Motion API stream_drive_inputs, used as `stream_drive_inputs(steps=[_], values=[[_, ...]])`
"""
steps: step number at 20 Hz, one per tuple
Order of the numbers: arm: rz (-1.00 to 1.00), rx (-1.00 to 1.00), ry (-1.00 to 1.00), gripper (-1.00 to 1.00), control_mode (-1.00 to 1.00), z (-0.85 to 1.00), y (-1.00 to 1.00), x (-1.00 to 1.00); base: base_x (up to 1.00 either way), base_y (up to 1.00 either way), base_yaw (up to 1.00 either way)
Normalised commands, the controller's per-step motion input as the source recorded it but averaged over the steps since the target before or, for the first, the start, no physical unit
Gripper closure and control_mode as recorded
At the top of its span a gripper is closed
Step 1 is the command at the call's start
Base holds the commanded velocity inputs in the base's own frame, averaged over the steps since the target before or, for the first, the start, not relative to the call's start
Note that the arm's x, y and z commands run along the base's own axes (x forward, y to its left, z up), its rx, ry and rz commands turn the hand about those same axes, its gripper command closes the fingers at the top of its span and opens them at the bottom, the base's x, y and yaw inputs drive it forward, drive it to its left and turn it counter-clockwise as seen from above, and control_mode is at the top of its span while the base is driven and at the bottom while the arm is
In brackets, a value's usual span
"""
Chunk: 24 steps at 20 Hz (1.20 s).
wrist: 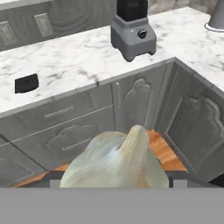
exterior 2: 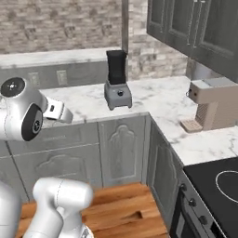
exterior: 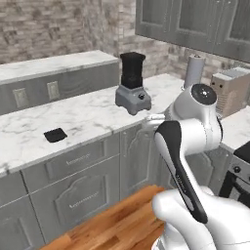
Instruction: Grab the onion and garlic from the fridge, place them in the blender, close the lid, and turn on the blender to create a marinade.
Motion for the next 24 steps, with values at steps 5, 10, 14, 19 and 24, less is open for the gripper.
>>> stream_drive_inputs(steps=[5, 10, 14, 19, 24], values=[[0.0, 0.0, 0.0, 1.0, 1.0, 0.0, 0.0, 0.0, 1.0, -0.51, 0.15], [0.0, 0.0, 0.0, 1.0, 1.0, 0.0, 0.0, 0.0, 0.88, -0.14, 0.11], [0.0, 0.0, 0.0, 1.0, 1.0, 0.0, 0.0, 0.0, 0.5, 0.0, 0.27], [0.0, 0.0, 0.0, 1.0, 1.0, 0.0, 0.0, 0.0, 0.49, -0.01, 0.24], [0.0, 0.0, 0.0, 1.0, 1.0, 0.0, 0.0, 0.0, 0.62, -0.17, 0.05]])
